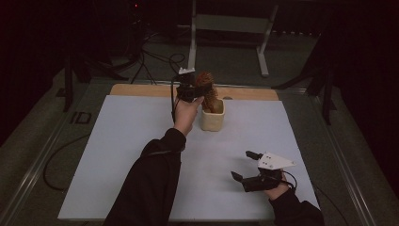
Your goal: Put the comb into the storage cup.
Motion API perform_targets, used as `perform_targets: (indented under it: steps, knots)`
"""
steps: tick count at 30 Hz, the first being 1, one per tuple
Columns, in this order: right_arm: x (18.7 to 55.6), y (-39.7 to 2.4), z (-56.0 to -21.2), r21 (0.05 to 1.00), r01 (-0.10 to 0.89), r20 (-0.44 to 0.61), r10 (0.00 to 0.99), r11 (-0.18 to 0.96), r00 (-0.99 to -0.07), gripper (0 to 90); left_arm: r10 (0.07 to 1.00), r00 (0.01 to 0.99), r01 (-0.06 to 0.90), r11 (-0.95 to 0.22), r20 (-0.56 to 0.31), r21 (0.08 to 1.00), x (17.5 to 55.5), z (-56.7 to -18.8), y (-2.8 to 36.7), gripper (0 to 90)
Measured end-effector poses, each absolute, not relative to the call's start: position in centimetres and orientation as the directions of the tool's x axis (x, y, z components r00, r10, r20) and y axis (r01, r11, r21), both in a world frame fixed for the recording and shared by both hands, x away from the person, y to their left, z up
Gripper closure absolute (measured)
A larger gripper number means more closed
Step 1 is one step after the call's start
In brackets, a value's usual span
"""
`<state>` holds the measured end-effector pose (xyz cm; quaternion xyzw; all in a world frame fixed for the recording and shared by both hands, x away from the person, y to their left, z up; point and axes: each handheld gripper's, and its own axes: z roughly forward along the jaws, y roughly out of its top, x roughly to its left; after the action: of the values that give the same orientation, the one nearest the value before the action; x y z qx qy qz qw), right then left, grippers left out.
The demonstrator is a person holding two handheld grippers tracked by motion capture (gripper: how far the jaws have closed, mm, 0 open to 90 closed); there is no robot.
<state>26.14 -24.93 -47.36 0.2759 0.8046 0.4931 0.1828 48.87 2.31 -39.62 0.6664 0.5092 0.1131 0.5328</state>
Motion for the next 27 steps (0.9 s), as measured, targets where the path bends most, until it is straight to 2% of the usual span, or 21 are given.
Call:
perform_targets:
  steps: [6,9,11,13,21,23,27]
  knots:
    - [26.2,-25.0,-47.4,0.894,0.263,-0.021,0.622,0.362,-0.783,9.0,0.797,0.449,0.562,0.100,-0.404,0.821,49.0,-39.9,2.6,54.8]
    - [26.2,-24.9,-47.4,0.894,0.266,-0.019,0.623,0.361,-0.782,8.9,0.799,0.454,0.568,0.080,-0.393,0.819,49.2,-39.8,2.7,50.5]
    - [26.2,-24.9,-47.4,0.895,0.263,-0.019,0.620,0.361,-0.784,8.9,0.814,0.462,0.562,0.039,-0.353,0.826,49.0,-39.7,2.3,45.1]
    - [26.2,-25.0,-47.4,0.895,0.264,-0.019,0.620,0.361,-0.784,8.9,0.817,0.457,0.564,0.039,-0.352,0.825,49.0,-39.6,2.2,43.1]
    - [26.2,-25.0,-47.4,0.896,0.262,-0.020,0.622,0.358,-0.783,8.9,0.825,0.450,0.571,0.029,-0.343,0.821,48.9,-38.3,2.8,22.0]
    - [26.2,-25.0,-47.4,0.896,0.261,-0.021,0.622,0.359,-0.782,9.0,0.824,0.451,0.566,0.034,-0.343,0.823,48.8,-38.1,3.1,19.5]
    - [26.2,-25.0,-47.3,0.897,0.262,-0.021,0.625,0.357,-0.781,8.9,0.801,0.493,0.549,0.017,-0.340,0.836,48.5,-37.7,3.6,11.2]
